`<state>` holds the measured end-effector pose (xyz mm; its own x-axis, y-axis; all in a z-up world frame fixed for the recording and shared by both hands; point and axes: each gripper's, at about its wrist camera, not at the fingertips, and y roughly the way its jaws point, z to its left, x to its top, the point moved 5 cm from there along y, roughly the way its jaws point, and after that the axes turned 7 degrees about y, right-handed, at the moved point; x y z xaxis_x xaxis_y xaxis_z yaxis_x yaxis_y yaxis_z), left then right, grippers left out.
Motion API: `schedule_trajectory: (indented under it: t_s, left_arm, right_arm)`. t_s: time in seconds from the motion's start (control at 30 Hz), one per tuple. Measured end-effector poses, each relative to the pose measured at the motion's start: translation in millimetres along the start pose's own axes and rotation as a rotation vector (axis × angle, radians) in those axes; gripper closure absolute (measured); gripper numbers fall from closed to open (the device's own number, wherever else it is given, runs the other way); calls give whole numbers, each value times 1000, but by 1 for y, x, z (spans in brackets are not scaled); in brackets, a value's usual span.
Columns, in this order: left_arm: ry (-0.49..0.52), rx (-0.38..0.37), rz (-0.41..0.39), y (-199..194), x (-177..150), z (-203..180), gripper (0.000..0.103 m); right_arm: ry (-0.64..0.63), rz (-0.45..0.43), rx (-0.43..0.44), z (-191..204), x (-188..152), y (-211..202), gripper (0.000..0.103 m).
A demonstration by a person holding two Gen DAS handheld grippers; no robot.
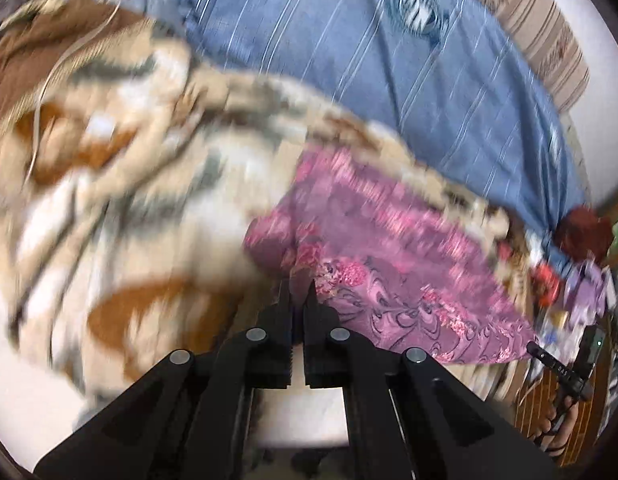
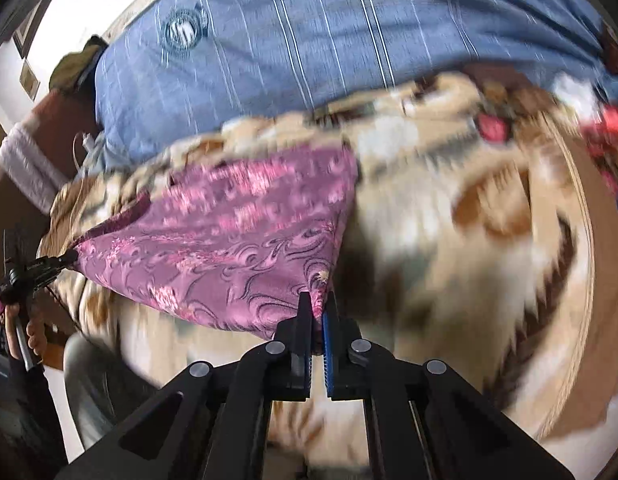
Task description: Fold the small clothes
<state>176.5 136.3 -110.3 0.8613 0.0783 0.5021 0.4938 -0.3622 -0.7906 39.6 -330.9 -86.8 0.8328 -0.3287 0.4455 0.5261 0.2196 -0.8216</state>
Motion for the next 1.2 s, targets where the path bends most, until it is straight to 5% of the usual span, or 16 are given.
schedule_trajectory:
  t_s: [0.1, 0.23, 0.27, 0.3, 0.37, 0.43, 0.63, 0.77, 0.83, 0.87, 0.93, 1.13, 1.2]
  left_arm:
    - [-61, 22, 101, 32, -38, 17, 101]
    - [-116, 14, 140, 51, -48, 25, 98]
    - [-110, -3, 124, 44, -46, 22, 95]
    - [-85, -1, 105, 36, -43, 17, 81]
    - [-30, 37, 40, 14, -35, 8, 56]
    - [15, 40, -15, 3, -19, -1, 53]
    - [55, -17, 18, 75, 52, -11, 48]
    - [36, -49, 59, 127, 78, -1, 49]
    - [6, -52, 86, 142, 83, 6, 62]
    - [-11, -60, 94, 146, 83, 9, 93]
    - [-13, -61, 94, 143, 81, 10, 101]
    - [38, -190, -43, 81, 109, 1, 101]
    - [58, -176, -79, 77, 125, 2, 101]
  right_arm:
    - [32, 93, -15, -19, -39, 38, 99]
    - [100, 124, 4, -32, -47, 70, 88]
    - [107, 118, 8, -31, -44, 66, 80]
    - [95, 82, -3, -28, -37, 53, 71]
    - [53, -3, -32, -20, -24, 25, 35]
    - [20, -59, -10, -9, -9, 5, 32]
    - [41, -41, 133, 9, 75, 51, 32]
    - [98, -12, 112, -7, 123, 111, 36]
    - [112, 9, 104, -12, 137, 135, 47]
    - [117, 18, 90, -15, 139, 140, 65]
    - [124, 34, 82, -18, 139, 145, 97]
    - [68, -64, 74, -9, 146, 89, 98]
    - [51, -112, 43, -10, 157, 76, 98]
